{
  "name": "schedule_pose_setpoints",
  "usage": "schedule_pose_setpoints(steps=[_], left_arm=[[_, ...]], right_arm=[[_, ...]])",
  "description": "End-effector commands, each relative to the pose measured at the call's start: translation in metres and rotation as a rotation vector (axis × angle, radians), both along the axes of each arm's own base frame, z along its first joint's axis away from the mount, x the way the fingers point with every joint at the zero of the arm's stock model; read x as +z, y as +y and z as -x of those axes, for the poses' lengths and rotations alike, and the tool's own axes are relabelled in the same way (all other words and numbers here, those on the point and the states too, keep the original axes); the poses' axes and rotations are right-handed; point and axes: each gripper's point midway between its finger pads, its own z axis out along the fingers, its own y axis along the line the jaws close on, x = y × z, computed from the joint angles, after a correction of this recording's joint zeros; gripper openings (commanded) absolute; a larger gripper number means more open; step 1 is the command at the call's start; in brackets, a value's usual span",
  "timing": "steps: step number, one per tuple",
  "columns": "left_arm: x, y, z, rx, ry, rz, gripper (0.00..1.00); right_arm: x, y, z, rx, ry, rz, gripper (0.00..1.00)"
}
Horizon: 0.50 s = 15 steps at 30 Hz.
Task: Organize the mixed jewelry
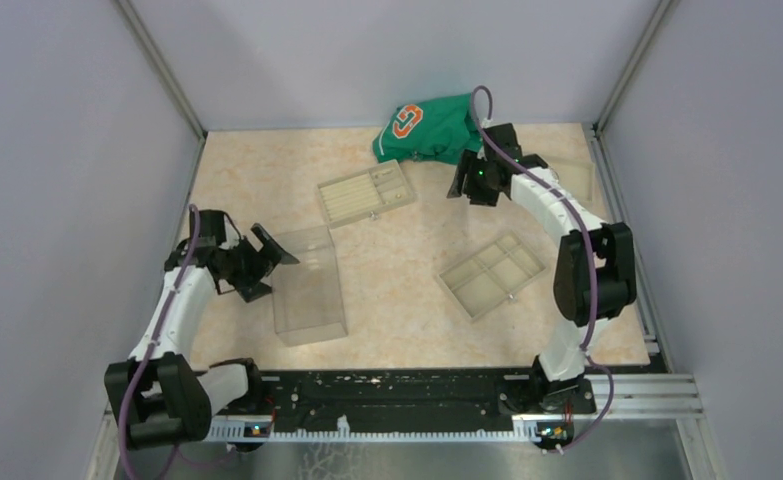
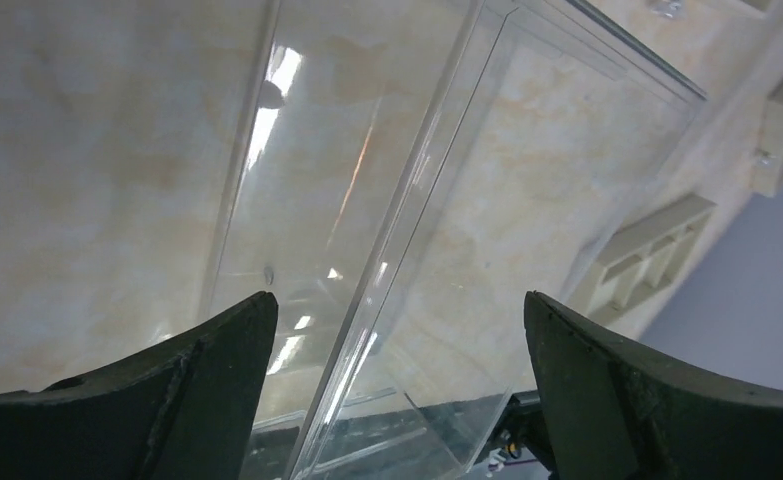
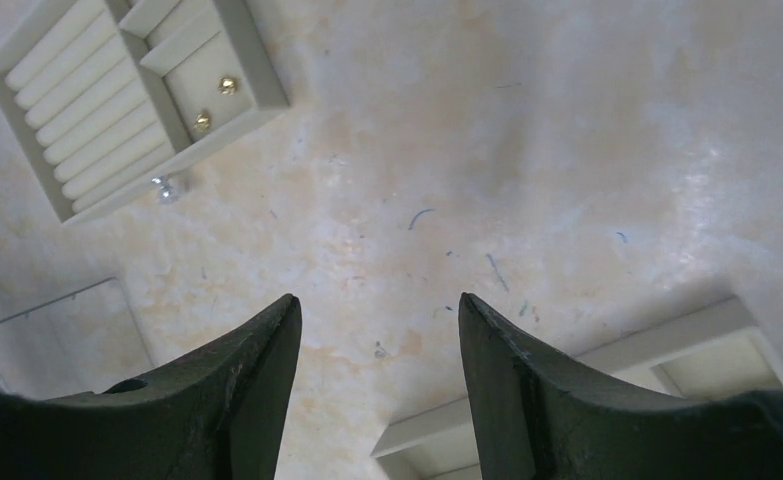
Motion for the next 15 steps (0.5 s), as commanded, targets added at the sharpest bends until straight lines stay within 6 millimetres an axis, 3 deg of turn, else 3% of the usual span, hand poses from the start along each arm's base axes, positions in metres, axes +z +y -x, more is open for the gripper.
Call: schedule_pose_setpoints(steps=[1,3,6,10,15], left_arm=[[0.024,-0.036,-0.03,-0.079,-0.152,0.19,0.98],[0.03,-0.036,-0.039,-0.089,-0.166,0.174,0.98],[0.045,-0.018,-0.055,-0.082,-0.195,0.051,0.98],[0.081,0.012,-0.089,-0.055,-0.289,-0.132,0.98],[0.112,0.026,-0.121,-0.043,-0.36,-0.211,0.99]], right_arm=[[0.032,0.055,0.006,0.134,-0.071,-0.084,0.59],[0.029,0.076,0.015,0.178,-0.063,-0.092,0.59],[0.019,0.098,0.023,0.188,-0.037,-0.098,0.58],[0.005,0.114,0.019,0.061,0.043,-0.137,0.55],[-0.008,0.14,0.006,-0.191,0.122,-0.079,0.54]])
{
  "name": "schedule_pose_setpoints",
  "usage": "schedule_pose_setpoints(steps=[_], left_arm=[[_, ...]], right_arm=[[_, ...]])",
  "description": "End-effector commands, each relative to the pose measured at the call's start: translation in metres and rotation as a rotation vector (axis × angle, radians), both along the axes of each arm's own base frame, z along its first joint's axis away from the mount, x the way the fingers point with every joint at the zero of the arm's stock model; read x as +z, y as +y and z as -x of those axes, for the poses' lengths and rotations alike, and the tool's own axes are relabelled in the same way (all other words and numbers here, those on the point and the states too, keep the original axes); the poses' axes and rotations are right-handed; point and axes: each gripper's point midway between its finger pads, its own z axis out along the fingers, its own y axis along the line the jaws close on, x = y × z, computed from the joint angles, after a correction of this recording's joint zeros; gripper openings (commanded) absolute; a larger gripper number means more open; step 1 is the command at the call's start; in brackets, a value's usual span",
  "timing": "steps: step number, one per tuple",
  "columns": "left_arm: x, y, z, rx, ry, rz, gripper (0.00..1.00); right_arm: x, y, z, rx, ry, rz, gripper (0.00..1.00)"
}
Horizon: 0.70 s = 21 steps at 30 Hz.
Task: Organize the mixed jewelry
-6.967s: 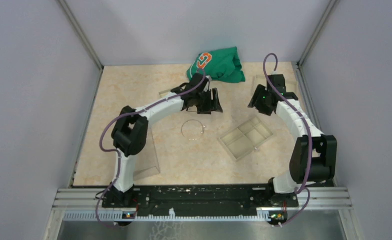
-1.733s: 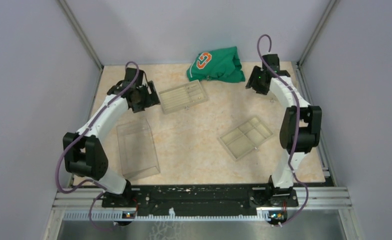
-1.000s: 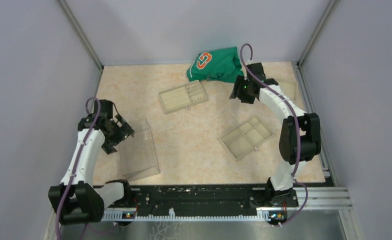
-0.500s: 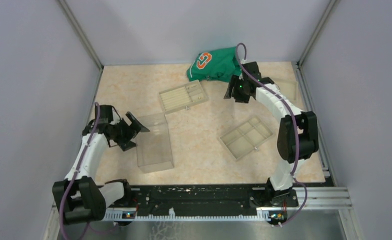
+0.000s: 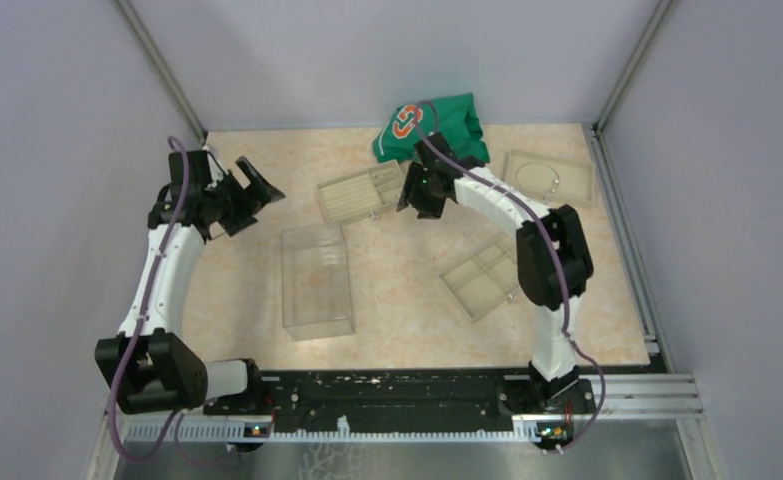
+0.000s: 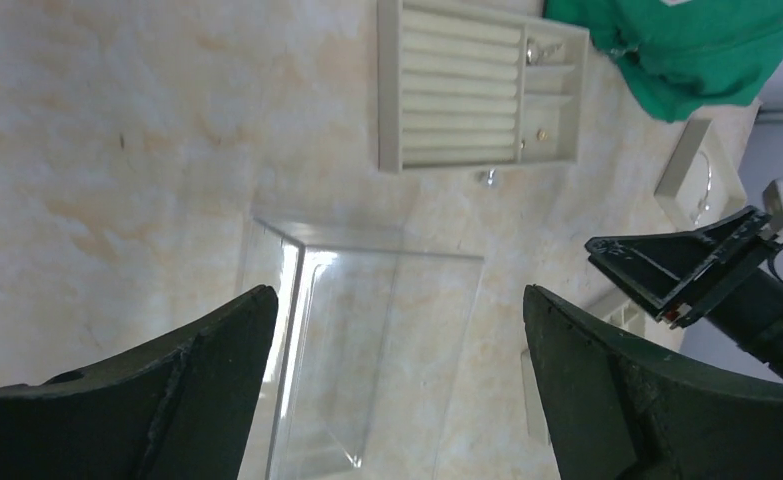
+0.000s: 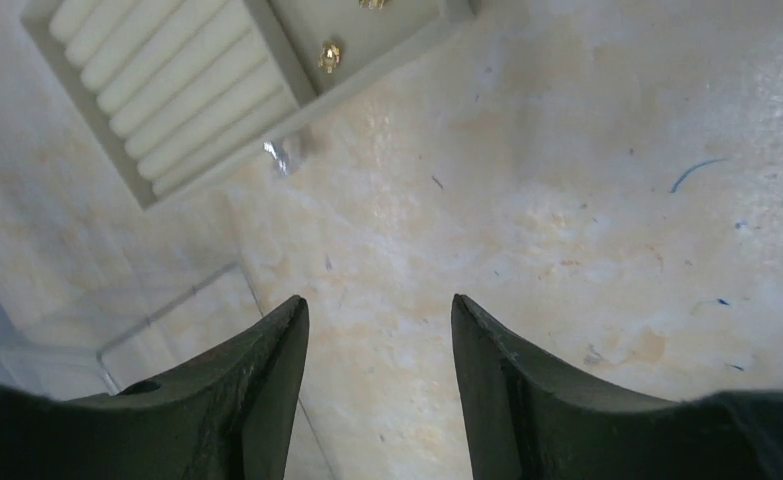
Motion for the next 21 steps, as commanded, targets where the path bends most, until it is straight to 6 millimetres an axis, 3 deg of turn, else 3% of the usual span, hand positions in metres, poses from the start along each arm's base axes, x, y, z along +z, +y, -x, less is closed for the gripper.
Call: schedule_pose_setpoints(steps=[1,8,15,21], left_arm=[[0.013,0.016,-0.021,0.02,-0.04,-0.095,0.98],[0.017,0.012,-0.026,0.015,-0.057,-0.073,0.98],[0.009,0.014,-0.018,-0.002,-0.05,-0.102,0.98],[0.006,0.016,-0.015,-0.006,-0.045,-0.117,0.98]], right_arm=[[0.003,0.02,-0.026,-0.319,0.044,0.008,0.54],[-0.02,0.018,-0.065,-0.591,0.071,0.029,0.52],[-0.05,0.032,-0.087,-0.646,0.117,0.053,0.45],[-0.056,0.038,-0.096,-0.645,0.111,0.042,0.32]])
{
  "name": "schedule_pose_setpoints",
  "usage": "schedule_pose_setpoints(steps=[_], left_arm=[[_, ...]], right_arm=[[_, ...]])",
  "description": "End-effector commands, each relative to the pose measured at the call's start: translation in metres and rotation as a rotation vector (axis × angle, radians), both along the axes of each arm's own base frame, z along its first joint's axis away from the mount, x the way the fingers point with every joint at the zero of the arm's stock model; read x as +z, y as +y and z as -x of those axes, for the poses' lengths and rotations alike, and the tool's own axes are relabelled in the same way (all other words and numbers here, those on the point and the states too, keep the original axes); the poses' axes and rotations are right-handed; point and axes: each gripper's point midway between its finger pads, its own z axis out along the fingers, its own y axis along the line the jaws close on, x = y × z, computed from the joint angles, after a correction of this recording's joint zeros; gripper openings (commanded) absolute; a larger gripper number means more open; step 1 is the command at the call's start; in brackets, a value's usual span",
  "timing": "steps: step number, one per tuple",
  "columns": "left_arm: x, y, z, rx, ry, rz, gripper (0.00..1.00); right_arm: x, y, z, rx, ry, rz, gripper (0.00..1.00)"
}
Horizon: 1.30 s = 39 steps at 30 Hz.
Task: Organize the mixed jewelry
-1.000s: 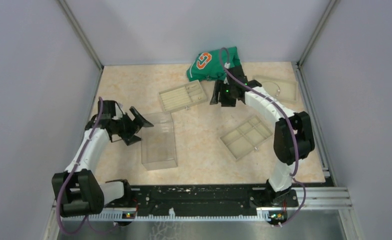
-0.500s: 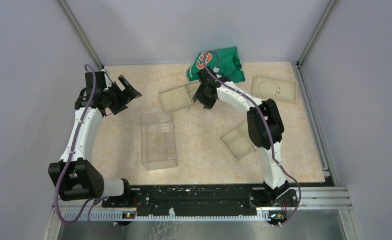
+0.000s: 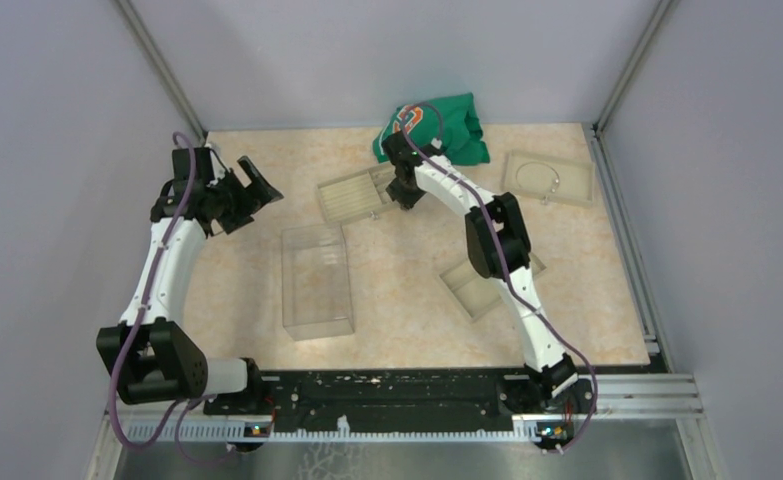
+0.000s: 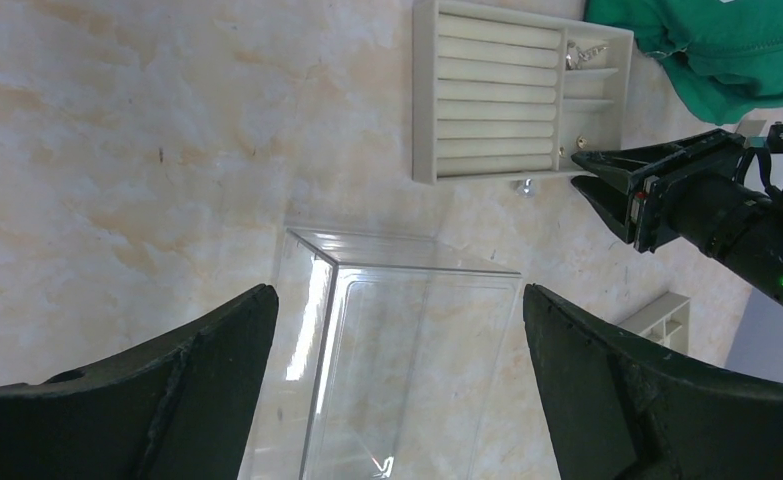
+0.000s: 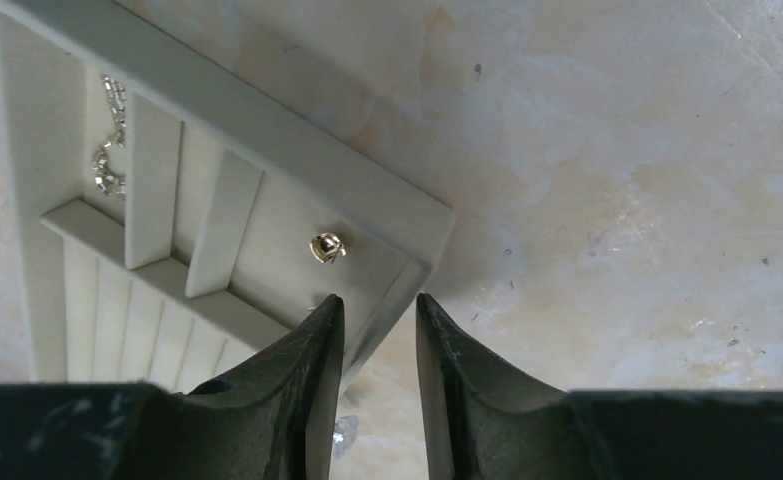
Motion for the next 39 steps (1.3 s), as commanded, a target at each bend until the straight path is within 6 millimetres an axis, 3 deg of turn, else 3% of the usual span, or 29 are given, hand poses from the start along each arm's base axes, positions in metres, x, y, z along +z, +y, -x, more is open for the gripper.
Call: schedule_pose_setpoints(steps=[1,9,19,25,31,35,39], left_arm=[[0.006,0.003,0.002,-0.009,-0.029,-0.03,0.98],[0.002,0.001,-0.003,-0.021,-0.025,-0.023,0.98],[-0.006,-0.006,-0.008,-0.044,-0.009,0.013,0.98],[-0.008,-0.007,-0.011,-0.051,-0.006,0.022,0.98],[-0.014,-0.009,-0.011,-0.059,0.007,0.032,0.98],[-0.021,-0.013,-0.008,-0.075,0.031,0.049,0.99],[-0.032,-0.015,0.006,-0.093,0.089,0.046,0.99]], right_arm=[[0.016,0.003,-0.009,-0.033,-0.038,-0.009,0.3],[0.019,-0.001,-0.004,-0.007,-0.045,0.008,0.15],[0.034,-0.024,-0.003,0.054,-0.065,0.072,0.0],[0.039,-0.049,-0.006,0.12,-0.06,0.137,0.0],[0.044,-0.088,-0.006,0.21,-0.031,0.243,0.0],[0.059,-0.103,-0.005,0.292,-0.051,0.276,0.0],[0.083,-0.104,0.002,0.415,-0.102,0.293,0.0]])
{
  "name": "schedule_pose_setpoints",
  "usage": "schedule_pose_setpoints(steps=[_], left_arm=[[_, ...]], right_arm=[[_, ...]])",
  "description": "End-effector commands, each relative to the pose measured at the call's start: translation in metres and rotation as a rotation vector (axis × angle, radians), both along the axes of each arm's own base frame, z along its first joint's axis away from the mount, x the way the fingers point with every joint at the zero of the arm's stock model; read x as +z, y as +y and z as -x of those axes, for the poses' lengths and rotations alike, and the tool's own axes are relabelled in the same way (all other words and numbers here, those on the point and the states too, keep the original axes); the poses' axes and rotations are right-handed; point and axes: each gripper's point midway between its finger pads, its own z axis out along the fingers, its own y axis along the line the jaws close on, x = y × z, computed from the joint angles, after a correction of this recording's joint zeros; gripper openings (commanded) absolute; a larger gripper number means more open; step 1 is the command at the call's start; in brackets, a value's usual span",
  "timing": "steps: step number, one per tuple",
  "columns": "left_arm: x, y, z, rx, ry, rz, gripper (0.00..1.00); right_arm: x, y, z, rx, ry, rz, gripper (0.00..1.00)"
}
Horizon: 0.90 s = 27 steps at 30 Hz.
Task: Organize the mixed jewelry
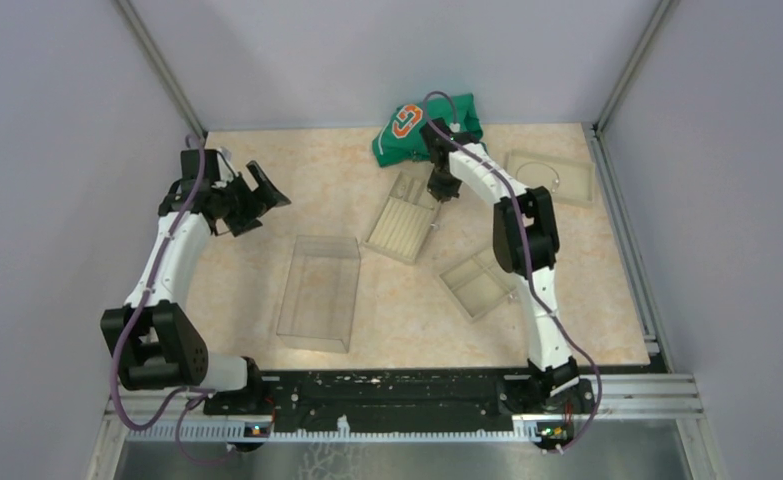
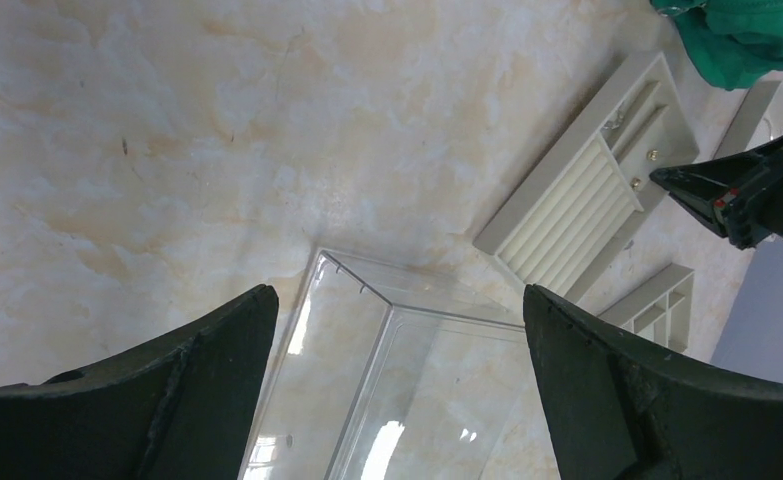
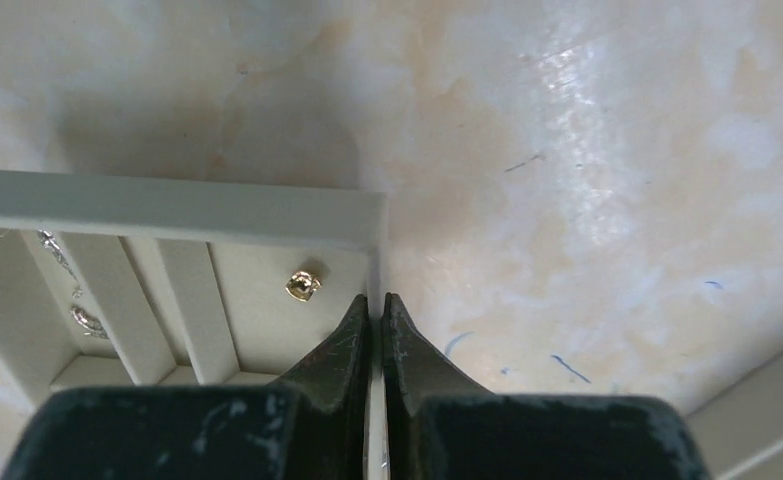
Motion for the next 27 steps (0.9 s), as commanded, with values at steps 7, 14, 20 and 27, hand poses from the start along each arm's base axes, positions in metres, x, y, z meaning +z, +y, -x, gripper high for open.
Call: schedule_pose_setpoints(steps=[7,14,20,27], left_arm=[[-0.047,-0.009,0.053,-0.018,0.199,0.031,0.99],[-0.074,-0.017,0.089,0.049,0.316,0.106,0.99],[-0.086,-0.026,0.104,0.061,0.361,0.164,0.98],[-0.08,-0.03,0.111,0.048,0.346,0.183,0.98]], right_arm=[[0.089,0.004,0.041,0.307,-0.103,-0.02,0.0],[0.088,0.025,0.109,0.422,-0.024,-0.051,0.0],[0.067,0.036,0.156,0.463,0.057,-0.095,0.0],[0.048,0.048,0.19,0.483,0.103,-0.105,0.0]])
